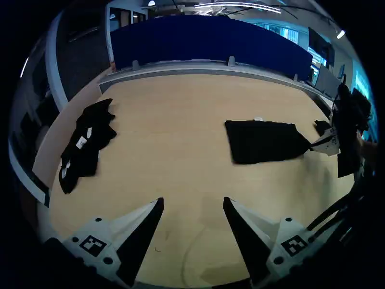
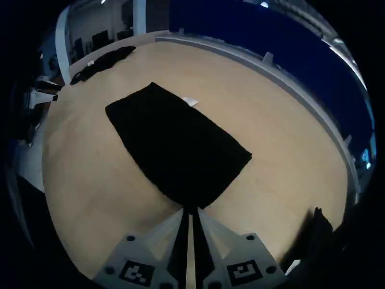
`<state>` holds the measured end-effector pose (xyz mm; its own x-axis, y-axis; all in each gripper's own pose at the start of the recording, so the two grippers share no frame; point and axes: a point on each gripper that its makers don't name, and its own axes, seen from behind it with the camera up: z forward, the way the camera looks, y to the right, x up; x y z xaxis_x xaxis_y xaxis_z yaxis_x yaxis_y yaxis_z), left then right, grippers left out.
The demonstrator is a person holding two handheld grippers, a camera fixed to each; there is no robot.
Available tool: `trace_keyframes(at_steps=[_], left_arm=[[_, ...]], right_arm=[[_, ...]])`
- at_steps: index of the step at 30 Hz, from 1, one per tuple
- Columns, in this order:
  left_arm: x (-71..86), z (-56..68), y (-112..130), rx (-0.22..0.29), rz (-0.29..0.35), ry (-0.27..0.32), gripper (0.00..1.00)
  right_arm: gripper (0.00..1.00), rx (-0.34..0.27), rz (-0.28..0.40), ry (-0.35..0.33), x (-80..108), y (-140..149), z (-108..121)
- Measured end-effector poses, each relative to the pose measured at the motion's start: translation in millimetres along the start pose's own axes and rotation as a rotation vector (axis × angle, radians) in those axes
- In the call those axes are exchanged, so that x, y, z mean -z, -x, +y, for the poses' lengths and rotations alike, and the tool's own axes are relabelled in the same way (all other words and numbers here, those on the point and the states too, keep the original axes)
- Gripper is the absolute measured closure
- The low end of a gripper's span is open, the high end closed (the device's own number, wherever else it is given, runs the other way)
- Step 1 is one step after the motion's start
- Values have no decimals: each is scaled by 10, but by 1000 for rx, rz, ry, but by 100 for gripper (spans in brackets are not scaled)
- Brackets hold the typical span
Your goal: Fold towel
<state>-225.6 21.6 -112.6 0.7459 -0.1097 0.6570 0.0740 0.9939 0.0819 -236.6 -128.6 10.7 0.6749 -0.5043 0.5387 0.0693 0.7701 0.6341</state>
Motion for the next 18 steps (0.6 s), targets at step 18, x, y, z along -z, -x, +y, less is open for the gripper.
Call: trace_keyframes(at_steps=[18], left_arm=[[124,-32,27,41,21,2,9]], right_arm=[[95,171,95,11,209,-1016,-64]])
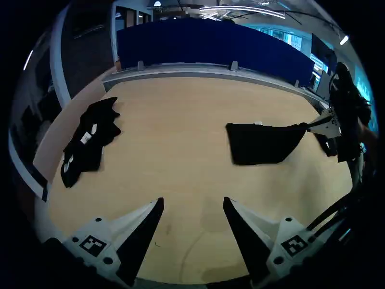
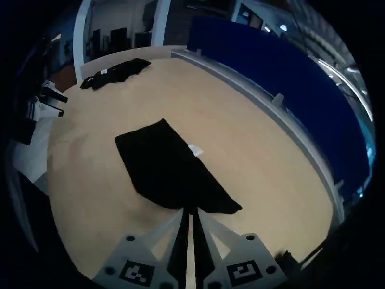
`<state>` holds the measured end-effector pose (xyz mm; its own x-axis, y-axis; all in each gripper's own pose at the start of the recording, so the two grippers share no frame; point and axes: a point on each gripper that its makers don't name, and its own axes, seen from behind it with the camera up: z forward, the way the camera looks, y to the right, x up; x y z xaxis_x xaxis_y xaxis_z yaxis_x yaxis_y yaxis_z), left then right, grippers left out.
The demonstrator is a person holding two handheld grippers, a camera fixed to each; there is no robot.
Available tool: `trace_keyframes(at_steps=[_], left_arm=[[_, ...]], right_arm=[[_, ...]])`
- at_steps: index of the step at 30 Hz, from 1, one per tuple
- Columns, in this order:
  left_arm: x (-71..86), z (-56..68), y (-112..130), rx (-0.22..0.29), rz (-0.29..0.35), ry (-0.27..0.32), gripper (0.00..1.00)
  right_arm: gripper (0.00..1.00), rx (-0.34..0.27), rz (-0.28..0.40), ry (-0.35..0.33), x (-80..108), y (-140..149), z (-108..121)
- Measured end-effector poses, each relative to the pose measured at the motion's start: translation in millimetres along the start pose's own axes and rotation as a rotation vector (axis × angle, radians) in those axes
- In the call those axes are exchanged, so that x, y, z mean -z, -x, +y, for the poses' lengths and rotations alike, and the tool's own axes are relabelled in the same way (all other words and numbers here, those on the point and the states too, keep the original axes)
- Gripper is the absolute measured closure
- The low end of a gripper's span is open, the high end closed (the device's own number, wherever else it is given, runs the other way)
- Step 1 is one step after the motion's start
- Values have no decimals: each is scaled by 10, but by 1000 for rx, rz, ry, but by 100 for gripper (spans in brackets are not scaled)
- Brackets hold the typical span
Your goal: Fold towel
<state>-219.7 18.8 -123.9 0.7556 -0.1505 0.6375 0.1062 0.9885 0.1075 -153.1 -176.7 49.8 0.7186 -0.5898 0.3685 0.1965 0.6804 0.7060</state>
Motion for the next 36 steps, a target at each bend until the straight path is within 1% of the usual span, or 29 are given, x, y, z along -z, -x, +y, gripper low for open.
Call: trace_keyframes(at_steps=[5,11,17,21,26,32,35,36], left_arm=[[14,-12,2,14,5,-1,9],[51,-12,-9,25,15,1,9],[88,-54,-17,37,24,-6,9],[139,-105,-33,52,34,-18,9],[225,-165,-31,70,49,-35,9],[302,-222,28,90,53,-52,9],[318,-244,67,106,54,-56,9],[317,-251,80,109,54,-57,9]], right_arm=[[95,43,25,-14,-67,-279,-39],[95,75,29,-34,-149,-479,-119],[95,111,39,-66,-257,-677,-269],[95,151,43,-100,-382,-825,-444],[95,223,39,-153,-588,-974,-730],[95,307,18,-211,-859,-1055,-1067],[95,319,10,-232,-1013,-1075,-1216],[95,314,6,-238,-1071,-1066,-1259]])
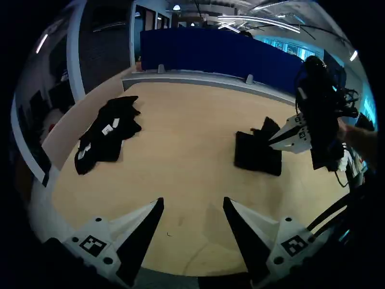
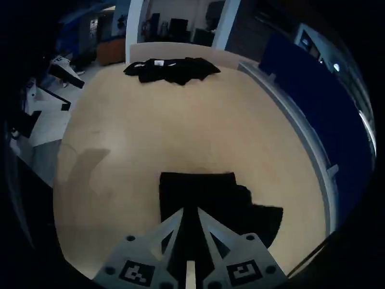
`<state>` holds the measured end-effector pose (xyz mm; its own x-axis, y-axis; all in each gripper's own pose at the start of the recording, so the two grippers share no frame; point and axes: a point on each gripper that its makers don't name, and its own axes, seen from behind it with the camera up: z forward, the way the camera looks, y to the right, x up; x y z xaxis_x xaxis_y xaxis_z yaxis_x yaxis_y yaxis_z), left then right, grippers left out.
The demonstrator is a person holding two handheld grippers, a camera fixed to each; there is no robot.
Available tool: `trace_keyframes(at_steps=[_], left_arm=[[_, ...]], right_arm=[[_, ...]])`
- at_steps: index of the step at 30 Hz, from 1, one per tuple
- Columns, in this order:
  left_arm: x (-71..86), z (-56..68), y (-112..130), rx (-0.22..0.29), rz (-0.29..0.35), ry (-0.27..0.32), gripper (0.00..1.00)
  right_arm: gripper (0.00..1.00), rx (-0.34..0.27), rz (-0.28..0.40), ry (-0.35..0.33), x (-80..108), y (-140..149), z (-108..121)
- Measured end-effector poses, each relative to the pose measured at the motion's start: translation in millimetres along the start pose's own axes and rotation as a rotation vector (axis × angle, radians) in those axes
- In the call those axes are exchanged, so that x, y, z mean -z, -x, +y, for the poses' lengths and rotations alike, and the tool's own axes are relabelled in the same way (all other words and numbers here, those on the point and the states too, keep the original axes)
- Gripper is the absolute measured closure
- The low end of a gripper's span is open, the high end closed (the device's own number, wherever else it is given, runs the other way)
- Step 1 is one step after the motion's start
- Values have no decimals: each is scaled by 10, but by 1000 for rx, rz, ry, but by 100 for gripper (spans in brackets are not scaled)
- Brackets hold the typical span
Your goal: Fold towel
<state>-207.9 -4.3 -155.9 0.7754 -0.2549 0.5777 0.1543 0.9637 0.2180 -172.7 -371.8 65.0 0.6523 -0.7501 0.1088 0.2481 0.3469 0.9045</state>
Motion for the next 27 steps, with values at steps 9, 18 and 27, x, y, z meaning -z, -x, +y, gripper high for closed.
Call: trace_keyframes(at_steps=[9,18,27], left_arm=[[8,-39,74,6,-2,-4,9],[5,-44,59,6,-3,-1,9],[-4,-31,25,4,-1,0,9]], right_arm=[[95,-94,-16,-51,-398,49,-206],[86,-114,-10,-57,-418,41,-237],[35,-121,21,-40,-305,-26,-195]])
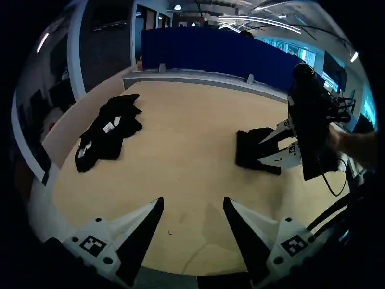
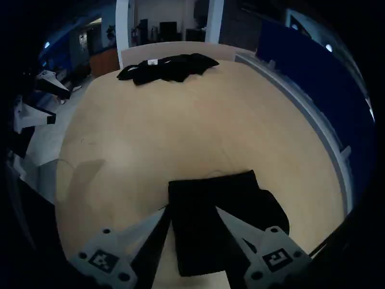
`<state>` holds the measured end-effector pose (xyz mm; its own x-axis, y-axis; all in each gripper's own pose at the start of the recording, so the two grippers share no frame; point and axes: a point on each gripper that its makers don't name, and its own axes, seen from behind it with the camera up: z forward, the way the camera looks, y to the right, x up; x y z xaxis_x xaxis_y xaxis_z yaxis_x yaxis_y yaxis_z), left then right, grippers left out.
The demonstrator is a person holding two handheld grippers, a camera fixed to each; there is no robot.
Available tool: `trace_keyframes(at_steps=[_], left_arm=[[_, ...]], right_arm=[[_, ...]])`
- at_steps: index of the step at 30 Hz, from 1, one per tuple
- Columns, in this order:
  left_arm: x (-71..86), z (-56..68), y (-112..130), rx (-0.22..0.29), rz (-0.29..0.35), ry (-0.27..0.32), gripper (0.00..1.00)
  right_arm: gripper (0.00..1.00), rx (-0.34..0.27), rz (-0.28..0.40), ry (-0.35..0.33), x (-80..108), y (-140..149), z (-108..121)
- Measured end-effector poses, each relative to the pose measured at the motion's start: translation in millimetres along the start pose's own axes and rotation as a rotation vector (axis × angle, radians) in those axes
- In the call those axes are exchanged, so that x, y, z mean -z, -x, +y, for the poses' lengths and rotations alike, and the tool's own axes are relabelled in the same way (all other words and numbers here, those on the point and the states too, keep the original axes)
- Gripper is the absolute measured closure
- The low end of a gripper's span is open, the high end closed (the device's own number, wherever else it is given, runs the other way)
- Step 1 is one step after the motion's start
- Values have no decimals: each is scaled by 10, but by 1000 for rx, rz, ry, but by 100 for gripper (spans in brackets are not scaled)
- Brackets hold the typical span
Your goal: Fold towel
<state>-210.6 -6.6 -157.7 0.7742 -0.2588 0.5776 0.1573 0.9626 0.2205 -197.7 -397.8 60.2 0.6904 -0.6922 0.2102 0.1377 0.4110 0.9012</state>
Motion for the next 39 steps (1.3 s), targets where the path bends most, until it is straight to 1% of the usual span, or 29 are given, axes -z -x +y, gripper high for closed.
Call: trace_keyframes(at_steps=[4,8,14,20,26,28,34,39], left_arm=[[-2,10,-1,3,0,1,9],[-2,20,-3,2,1,1,9],[-28,29,-10,4,1,5,9],[-53,56,-33,0,1,12,9],[-67,112,-47,-7,0,21,9],[-74,133,-45,-8,-1,25,9],[-91,168,-27,-12,-4,30,9],[-95,179,-20,-12,-5,29,9]], right_arm=[[28,-9,8,19,73,16,14],[27,-42,7,49,152,108,33],[27,-126,-2,81,296,353,-9],[27,-220,-24,125,421,640,-73],[27,-301,-41,163,467,849,-117],[27,-317,-42,166,468,884,-129],[30,-342,-47,175,466,960,-145],[39,-357,-54,177,438,1016,-138]])
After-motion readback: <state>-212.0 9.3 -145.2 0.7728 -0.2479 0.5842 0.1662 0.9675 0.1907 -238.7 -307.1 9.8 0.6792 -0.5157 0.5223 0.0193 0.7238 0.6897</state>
